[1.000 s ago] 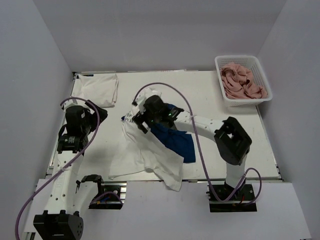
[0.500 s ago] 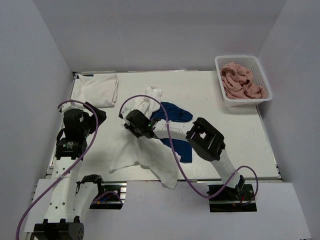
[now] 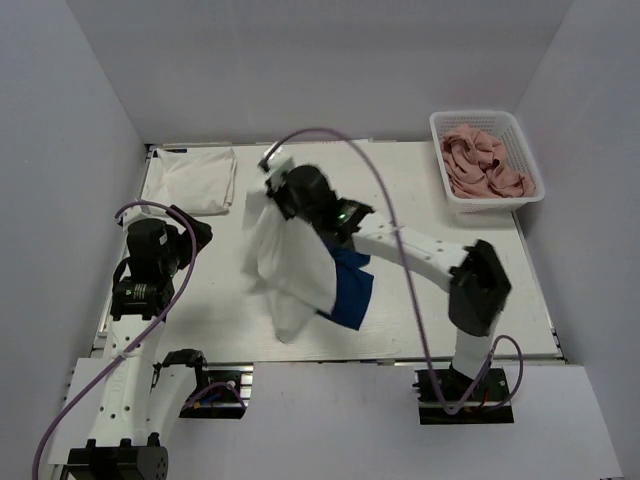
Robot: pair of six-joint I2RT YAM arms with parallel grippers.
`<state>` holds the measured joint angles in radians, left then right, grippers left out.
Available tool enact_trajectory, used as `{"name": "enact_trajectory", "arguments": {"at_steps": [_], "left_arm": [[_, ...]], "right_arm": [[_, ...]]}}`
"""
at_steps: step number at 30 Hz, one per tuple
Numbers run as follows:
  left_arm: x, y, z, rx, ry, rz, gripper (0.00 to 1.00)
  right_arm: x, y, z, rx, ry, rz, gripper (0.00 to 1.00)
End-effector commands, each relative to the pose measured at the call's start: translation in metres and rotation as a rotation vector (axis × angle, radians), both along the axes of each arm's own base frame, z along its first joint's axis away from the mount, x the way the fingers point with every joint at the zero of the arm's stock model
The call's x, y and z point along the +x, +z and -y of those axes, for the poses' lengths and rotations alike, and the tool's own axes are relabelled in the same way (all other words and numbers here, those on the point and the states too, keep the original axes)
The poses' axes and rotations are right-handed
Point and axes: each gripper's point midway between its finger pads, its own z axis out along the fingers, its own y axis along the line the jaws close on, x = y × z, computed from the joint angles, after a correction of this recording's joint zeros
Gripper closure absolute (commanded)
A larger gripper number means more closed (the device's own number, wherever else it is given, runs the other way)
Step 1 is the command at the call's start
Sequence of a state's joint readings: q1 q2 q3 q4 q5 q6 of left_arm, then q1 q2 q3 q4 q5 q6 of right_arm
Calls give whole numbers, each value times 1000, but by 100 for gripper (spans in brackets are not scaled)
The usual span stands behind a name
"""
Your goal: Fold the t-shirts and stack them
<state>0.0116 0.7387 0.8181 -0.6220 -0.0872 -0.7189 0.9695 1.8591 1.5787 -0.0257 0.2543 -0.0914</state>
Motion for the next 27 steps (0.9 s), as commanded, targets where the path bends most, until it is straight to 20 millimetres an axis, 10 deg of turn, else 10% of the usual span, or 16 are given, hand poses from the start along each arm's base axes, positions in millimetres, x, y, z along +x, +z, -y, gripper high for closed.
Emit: {"name": "enact_trajectory", "arguments": {"at_steps": [1,15,22,27], "left_arm": [[0,-1,-2,7,2,-3,1],[5,-13,-2,6,2,-43,1],[8,-25,8,2,-55,-99,1],[15,-33,10,-4,-65,-123,1]], "right_arm": [[43,179,58,333,-188,303,100],[151,331,315,424,-799,642,100],[207,333,428,327,-999,761,100],[255,292,486,282,-1087,781,100]]}}
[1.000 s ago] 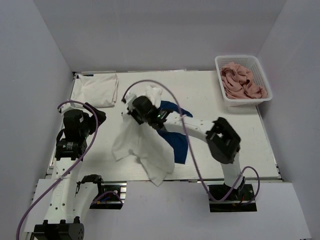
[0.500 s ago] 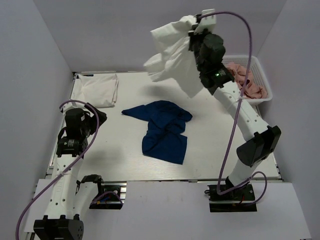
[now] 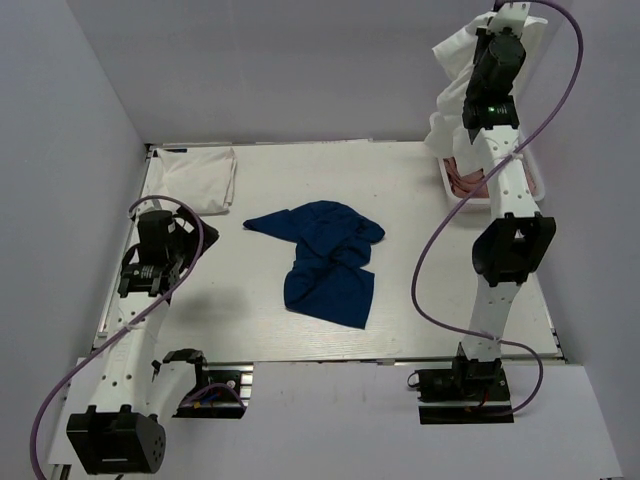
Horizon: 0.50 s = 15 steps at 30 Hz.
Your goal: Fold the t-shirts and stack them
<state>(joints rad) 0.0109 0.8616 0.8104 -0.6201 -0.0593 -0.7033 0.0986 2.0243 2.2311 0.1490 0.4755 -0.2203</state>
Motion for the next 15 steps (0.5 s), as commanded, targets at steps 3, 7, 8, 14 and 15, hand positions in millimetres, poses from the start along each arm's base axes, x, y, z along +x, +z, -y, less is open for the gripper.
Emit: {"name": "enact_trajectory", "arguments": {"at_steps": [3,7,8,14,15], "left_arm": [[12,0,9,-17,-50,2,1],[21,-5,16,-39,-80,-5,1],[23,-3,16,-39,-80,-4,1],[35,-10,20,-40,-118,-54,1],[36,-9,20,-41,-118,-60,1]], "right_arm": [[23,2,47,15,-56,125,100],[37,-56,86,2,-131,52,100],[42,-85,100,17,-175,-1,100],[39,-237,128,153,-234,-311,100],[39,-246,128,194,-203,-320,93]]}}
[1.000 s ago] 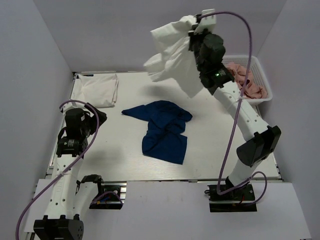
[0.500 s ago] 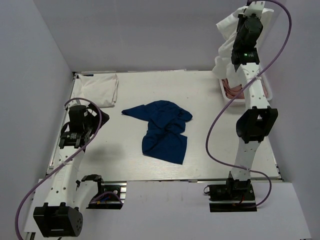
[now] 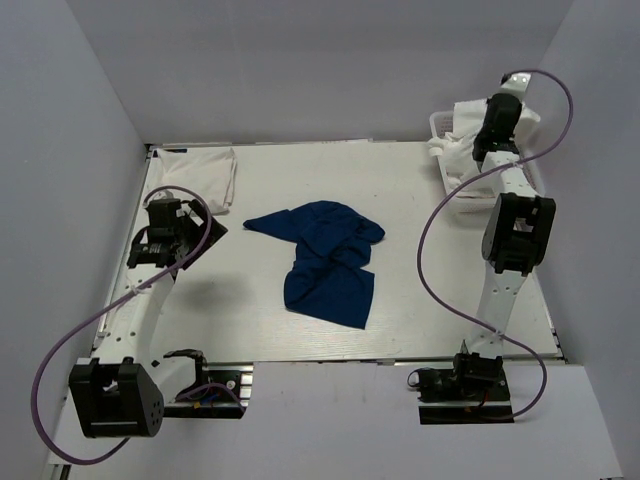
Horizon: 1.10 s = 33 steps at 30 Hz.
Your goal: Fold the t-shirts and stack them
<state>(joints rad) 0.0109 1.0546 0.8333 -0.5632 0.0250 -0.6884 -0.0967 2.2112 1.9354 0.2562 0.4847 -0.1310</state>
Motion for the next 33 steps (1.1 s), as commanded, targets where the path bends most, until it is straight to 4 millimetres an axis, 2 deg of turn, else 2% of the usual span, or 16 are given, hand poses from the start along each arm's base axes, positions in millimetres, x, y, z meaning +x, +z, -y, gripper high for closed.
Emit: {"name": "enact_trajectory", "arguments": {"at_steps": [1,3,4,6,9,10,11,12,13,15,16,17,18,22,27,33], "left_arm": [[13,28,5,8,-51,51,1],[16,32,4,14,-44,49,1],[14,30,4,14,-45,40,1],[19,34,2,21,-37,64,1],[27,35,4,13,-47,91,1],[29,34,4,13,-47,91,1],[33,30,4,13,-47,74,1],[39,28,4,13,-47,82,1],[44,29,4,13,-47,85,1],[60,19,12,3,-82,77,1],[67,18,15,14,-125,82,1],[71,15,24,-12,-177,80,1],[79,16,31,-20,-210,89,1],[97,-29,45,-34,-269,-15,1],[110,-61,54,4,-292,-113,3],[116,-101,72,48,-317,-204,13]], "right_arm": [[-12,-25,1,164,7,-12,85],[-14,-28,-9,219,65,-60,15],[-13,7,-11,220,82,-10,9],[-26,21,-21,235,119,-65,9],[-49,78,-55,270,257,-30,9],[-52,71,-92,308,394,-62,9],[-73,105,-107,301,443,-21,9],[-81,107,-136,307,527,-40,9],[-91,76,-155,338,570,-113,9],[-123,104,-221,346,765,-79,9],[-141,75,-236,371,802,-135,9],[-158,70,-274,377,896,-160,9],[-174,60,-287,389,918,-173,9],[-246,4,-355,392,1019,-308,9],[-318,-80,-380,310,1023,-604,9],[-410,-144,-392,285,1118,-793,9]]}}
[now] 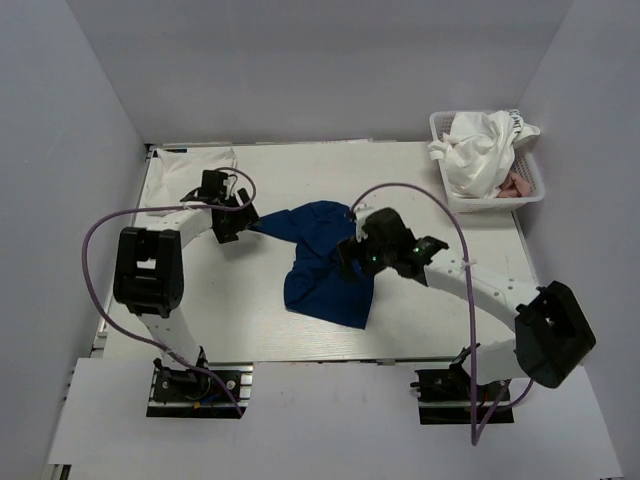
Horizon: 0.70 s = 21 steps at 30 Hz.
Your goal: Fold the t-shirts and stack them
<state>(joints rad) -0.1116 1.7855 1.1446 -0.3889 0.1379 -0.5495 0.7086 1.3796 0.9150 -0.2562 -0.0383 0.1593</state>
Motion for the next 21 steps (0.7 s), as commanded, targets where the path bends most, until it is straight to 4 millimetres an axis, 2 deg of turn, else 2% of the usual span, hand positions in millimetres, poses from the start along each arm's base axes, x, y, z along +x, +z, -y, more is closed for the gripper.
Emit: {"name": "enact_trajectory", "arguments": {"at_steps": [1,3,4,5,8,9,10,11,12,13,14,15,17,18,19,21], "left_arm": [[21,4,9,24,-20,40,16],[25,-13,13,31,-19,5,26],[23,-20,17,27,-18,-12,28],[30,-19,18,25,-18,2,31],[35,-28,22,2,-3,-9,40],[38,-31,27,-3,-4,-13,51],[42,-30,28,-4,-4,-7,51],[41,-34,28,-2,-4,-18,58],[42,-36,28,0,-4,-28,92],[42,-36,28,0,-4,-29,100],[41,-39,28,2,-4,-42,100],[42,-40,26,10,1,-41,100],[39,-34,26,7,1,-26,100],[41,-26,24,18,-1,5,100],[43,-19,22,27,7,22,100],[45,-6,14,59,32,49,100]], "right_arm": [[-29,-7,4,-52,12,16,9],[-47,-28,8,-126,58,19,9],[-50,-30,9,-156,62,49,9],[-58,-41,13,-195,89,53,9],[-67,-50,16,-257,125,83,9],[-71,-54,12,-261,148,84,9],[-77,-59,13,-271,162,77,9],[-76,-63,7,-264,178,85,9],[-79,-67,5,-265,190,77,9],[-80,-70,4,-269,189,74,9],[-79,-69,-3,-258,196,86,9],[-81,-80,-4,-288,211,68,9],[-72,-81,-13,-291,201,98,9],[-71,-89,-16,-311,217,100,9],[-70,-96,-17,-325,223,91,12],[-67,-93,-29,-308,236,86,25]]}}
